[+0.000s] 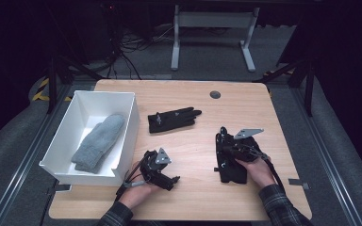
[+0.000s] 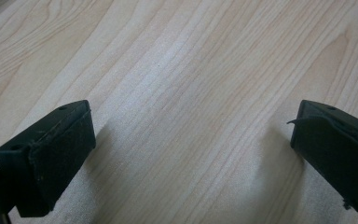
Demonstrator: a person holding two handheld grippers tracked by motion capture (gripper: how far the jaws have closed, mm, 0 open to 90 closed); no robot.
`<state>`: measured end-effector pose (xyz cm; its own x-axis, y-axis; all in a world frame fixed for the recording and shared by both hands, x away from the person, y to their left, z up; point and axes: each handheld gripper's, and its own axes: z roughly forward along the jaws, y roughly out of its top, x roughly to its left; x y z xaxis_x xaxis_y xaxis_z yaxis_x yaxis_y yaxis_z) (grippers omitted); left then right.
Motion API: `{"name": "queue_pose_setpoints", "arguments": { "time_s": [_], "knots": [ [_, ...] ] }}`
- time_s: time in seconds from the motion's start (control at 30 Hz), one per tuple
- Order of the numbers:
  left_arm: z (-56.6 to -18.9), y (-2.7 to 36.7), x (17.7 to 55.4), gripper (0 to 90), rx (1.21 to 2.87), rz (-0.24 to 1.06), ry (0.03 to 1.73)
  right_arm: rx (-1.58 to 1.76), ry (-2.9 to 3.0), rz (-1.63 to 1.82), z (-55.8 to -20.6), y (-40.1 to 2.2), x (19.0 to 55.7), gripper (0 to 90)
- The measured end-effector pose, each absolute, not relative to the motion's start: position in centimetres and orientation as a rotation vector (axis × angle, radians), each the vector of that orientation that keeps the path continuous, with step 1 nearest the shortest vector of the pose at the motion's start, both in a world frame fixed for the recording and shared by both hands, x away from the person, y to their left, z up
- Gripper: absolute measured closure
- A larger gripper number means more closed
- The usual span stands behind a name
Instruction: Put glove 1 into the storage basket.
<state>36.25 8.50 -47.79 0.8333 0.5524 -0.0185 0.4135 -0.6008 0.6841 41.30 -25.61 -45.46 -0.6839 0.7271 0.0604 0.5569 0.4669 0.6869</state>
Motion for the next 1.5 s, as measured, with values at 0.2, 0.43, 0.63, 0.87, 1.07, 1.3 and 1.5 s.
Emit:
{"name": "queue_pose_setpoints", "arguments": {
  "time_s": [0.2, 0.43, 0.63, 0.87, 1.07, 1.3, 1.5],
  "knots": [
    [-47.8, 8.5, 36.3, 0.2, 2.299, 0.252, 0.7, 1.108, 2.461, 1.011, -45.5, -25.9, 40.6, 90.0],
    [-47.8, 8.5, 36.3, 0.2, 2.3, 0.252, 0.698, 1.116, 2.459, 0.976, -45.3, -26.5, 38.6, 90.0],
    [-47.8, 8.5, 36.2, 0.2, 2.299, 0.251, 0.698, 1.119, 2.47, 0.978, -45.3, -26.7, 36.8, 90.0],
    [-47.8, 8.5, 36.3, 0.2, 2.301, 0.249, 0.695, 1.126, 2.498, 0.993, -45.3, -27.0, 34.8, 90.0],
    [-47.8, 8.6, 36.2, 0.3, 2.302, 0.248, 0.697, 1.11, 2.52, 1.001, -45.3, -27.1, 32.7, 90.0],
    [-47.8, 8.6, 36.2, 0.2, 2.301, 0.248, 0.697, 1.088, 2.476, 1.071, -44.3, -27.5, 32.6, 69.4],
    [-47.8, 8.5, 36.2, 0.2, 2.302, 0.248, 0.695, 1.154, 2.337, 1.071, -43.7, -30.0, 34.4, 45.6]
  ]
}}
